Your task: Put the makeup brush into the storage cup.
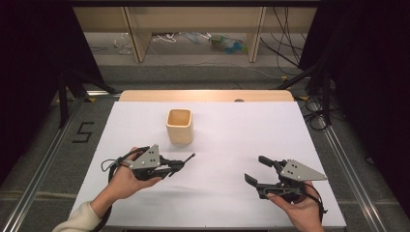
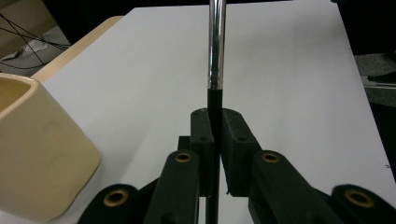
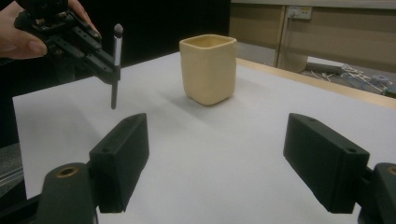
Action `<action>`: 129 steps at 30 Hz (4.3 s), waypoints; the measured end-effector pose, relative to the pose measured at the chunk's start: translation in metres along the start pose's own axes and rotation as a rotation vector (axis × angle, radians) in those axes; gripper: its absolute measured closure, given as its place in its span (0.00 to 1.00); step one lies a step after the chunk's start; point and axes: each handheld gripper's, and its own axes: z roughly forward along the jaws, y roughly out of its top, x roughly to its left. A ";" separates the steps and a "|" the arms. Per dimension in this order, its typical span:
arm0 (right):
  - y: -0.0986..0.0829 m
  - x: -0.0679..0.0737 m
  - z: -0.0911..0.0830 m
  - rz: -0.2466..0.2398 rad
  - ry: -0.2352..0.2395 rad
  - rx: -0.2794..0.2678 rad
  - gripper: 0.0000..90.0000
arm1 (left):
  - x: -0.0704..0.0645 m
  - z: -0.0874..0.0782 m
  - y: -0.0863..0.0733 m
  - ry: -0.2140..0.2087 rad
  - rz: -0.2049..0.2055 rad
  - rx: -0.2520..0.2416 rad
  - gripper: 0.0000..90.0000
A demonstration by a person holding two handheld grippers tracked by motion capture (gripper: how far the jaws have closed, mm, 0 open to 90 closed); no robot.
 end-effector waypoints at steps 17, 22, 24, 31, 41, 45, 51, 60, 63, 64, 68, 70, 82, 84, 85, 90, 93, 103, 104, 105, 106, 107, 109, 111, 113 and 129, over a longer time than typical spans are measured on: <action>0.000 0.000 0.000 0.001 0.001 -0.002 0.26 | 0.002 -0.002 0.001 0.014 -0.035 -0.049 0.93; 0.000 0.000 0.000 0.001 0.001 -0.004 0.26 | 0.003 -0.003 0.001 0.018 -0.040 -0.060 0.93; 0.000 -0.001 0.001 -0.019 -0.009 -0.020 0.26 | 0.003 -0.003 0.001 0.021 -0.043 -0.065 0.93; 0.000 0.000 0.000 0.000 -0.001 -0.005 0.26 | 0.004 -0.004 0.002 0.027 -0.049 -0.075 0.93; -0.001 0.000 0.003 0.005 -0.001 -0.032 0.26 | 0.006 -0.004 0.002 0.043 -0.060 -0.106 0.93; 0.000 -0.001 0.000 0.000 -0.002 -0.006 0.26 | 0.006 -0.005 0.001 0.048 -0.073 -0.120 0.93; -0.001 0.000 0.004 0.013 0.014 -0.048 0.26 | 0.008 -0.006 0.002 0.058 -0.070 -0.134 0.93; -0.001 0.000 0.004 0.014 0.014 -0.049 0.26 | 0.009 -0.008 0.001 0.083 -0.091 -0.152 0.93; -0.001 0.000 0.004 0.013 0.013 -0.048 0.26 | 0.008 -0.008 0.002 0.090 -0.092 -0.155 0.93; -0.001 0.000 0.004 0.013 0.013 -0.048 0.26 | 0.009 -0.008 0.002 0.090 -0.092 -0.156 0.93; -0.001 0.000 0.003 0.014 0.012 -0.045 0.26 | 0.008 -0.008 0.002 0.098 -0.101 -0.166 0.93; -0.001 0.000 0.003 0.014 0.012 -0.044 0.26 | 0.009 -0.008 0.002 0.098 -0.108 -0.170 0.93; -0.001 0.000 0.003 0.012 0.011 -0.040 0.26 | 0.011 -0.011 0.002 0.126 -0.148 -0.215 0.93; -0.001 0.000 0.003 0.014 0.011 -0.043 0.26 | 0.011 -0.012 0.002 0.131 -0.148 -0.218 0.93; -0.001 0.000 0.003 0.013 0.012 -0.043 0.26 | 0.012 -0.012 0.002 0.131 -0.150 -0.227 0.93; -0.001 0.000 0.002 0.010 0.012 -0.037 0.26 | 0.012 -0.013 0.003 0.146 -0.157 -0.240 0.93; -0.001 0.000 0.003 0.012 0.012 -0.041 0.26 | 0.013 -0.014 0.003 0.150 -0.160 -0.244 0.93; 0.000 0.000 0.002 0.009 0.007 -0.034 0.26 | 0.015 -0.016 0.004 0.175 -0.167 -0.265 0.93; 0.000 0.000 0.002 0.009 0.007 -0.036 0.26 | 0.015 -0.017 0.004 0.178 -0.172 -0.268 0.93; 0.000 -0.001 0.001 0.011 0.008 -0.038 0.26 | 0.015 -0.017 0.004 0.180 -0.177 -0.270 0.93; 0.000 -0.001 0.001 0.011 0.008 -0.040 0.26 | 0.015 -0.017 0.005 0.183 -0.178 -0.273 0.93; 0.000 -0.001 0.001 0.009 0.002 -0.038 0.26 | 0.016 -0.017 0.005 0.185 -0.178 -0.278 0.93; 0.000 -0.001 0.001 0.007 0.001 -0.037 0.26 | 0.016 -0.017 0.006 0.186 -0.182 -0.283 0.93; 0.000 -0.001 0.000 0.004 -0.002 -0.039 0.26 | 0.016 -0.018 0.006 0.189 -0.181 -0.282 0.93; 0.000 -0.002 0.000 0.003 -0.001 -0.039 0.26 | 0.017 -0.018 0.006 0.190 -0.179 -0.283 0.93; 0.000 -0.006 0.000 0.007 -0.009 -0.031 0.25 | 0.020 -0.023 0.007 0.217 -0.198 -0.310 0.93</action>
